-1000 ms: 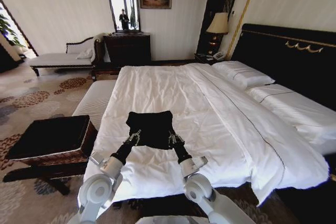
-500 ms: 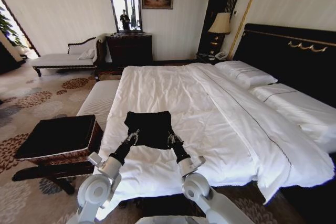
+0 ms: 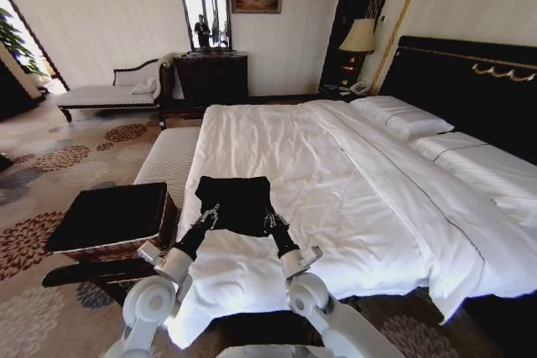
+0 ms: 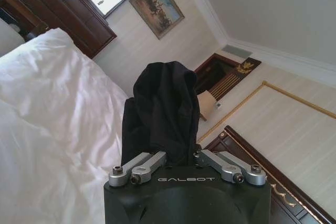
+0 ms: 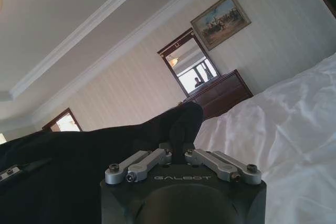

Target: Fold the clothes on the bed and place them into the basket.

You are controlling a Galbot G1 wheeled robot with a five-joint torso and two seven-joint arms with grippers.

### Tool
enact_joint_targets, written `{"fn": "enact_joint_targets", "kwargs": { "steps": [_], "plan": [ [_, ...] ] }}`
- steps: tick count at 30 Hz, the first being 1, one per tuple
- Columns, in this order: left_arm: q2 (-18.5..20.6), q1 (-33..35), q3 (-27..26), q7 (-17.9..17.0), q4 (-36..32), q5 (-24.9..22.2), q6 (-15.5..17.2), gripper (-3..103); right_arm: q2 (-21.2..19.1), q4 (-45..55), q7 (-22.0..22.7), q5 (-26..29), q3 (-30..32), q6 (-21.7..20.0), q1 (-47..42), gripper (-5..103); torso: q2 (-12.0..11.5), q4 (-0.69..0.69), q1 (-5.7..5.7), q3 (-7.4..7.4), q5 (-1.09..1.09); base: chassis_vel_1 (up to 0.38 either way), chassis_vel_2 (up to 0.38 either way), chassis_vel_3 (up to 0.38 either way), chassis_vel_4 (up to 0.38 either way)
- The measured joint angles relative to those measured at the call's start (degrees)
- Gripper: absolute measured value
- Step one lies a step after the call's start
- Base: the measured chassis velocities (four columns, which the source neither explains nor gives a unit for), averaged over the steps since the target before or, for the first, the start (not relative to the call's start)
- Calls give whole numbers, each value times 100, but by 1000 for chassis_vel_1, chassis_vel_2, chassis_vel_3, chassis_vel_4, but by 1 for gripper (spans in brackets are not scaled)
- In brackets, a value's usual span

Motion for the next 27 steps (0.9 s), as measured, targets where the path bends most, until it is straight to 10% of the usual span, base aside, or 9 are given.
{"fn": "enact_joint_targets", "kwargs": {
  "steps": [27],
  "plan": [
    [-55,-38,-90,22,141,25,-65,8,460,-337,81,62,-334,-44,404,5,0,0,0,0,1,119,119,-113,-110]
  ]
}}
